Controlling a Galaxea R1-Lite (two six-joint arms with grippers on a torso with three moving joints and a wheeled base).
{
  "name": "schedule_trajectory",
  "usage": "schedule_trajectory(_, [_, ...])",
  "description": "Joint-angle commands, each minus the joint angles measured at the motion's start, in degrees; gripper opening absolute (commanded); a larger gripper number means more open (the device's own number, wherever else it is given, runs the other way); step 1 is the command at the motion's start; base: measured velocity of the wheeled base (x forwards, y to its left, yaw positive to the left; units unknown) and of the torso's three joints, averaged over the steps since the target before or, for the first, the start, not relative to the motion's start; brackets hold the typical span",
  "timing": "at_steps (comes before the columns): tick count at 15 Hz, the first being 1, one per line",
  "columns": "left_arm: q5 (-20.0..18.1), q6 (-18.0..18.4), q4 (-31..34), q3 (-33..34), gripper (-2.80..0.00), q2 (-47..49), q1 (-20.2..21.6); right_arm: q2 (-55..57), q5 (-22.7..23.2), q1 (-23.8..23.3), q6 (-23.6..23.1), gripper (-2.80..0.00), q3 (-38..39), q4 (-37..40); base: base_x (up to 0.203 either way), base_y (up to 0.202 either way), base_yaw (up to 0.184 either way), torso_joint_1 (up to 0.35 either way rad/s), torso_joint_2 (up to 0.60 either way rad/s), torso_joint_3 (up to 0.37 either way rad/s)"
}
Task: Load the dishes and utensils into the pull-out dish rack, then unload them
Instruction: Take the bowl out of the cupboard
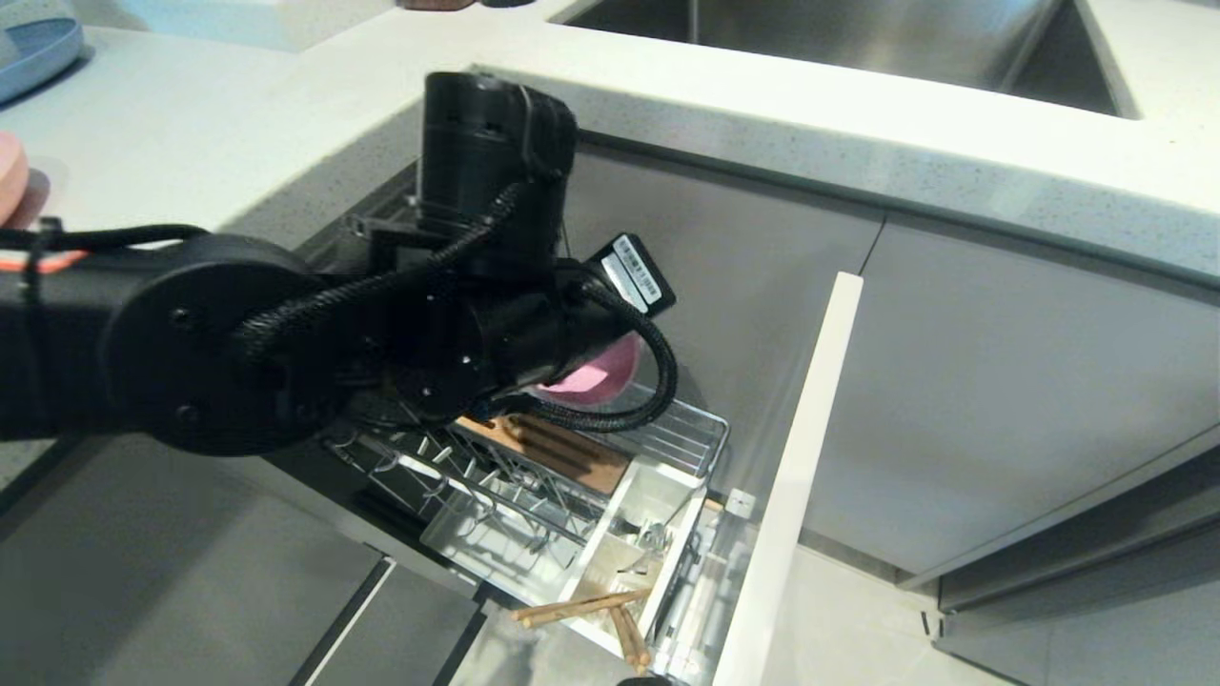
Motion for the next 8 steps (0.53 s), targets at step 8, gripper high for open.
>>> schedule_trajectory(8, [14.8, 24.1, -9.9, -2.8, -2.80, -15.3, -5.6, 0.0, 0.0, 0.0, 0.0, -2.80, 0.1, -0.1, 0.000, 0.000, 0.000, 0.000, 0.00, 0.000])
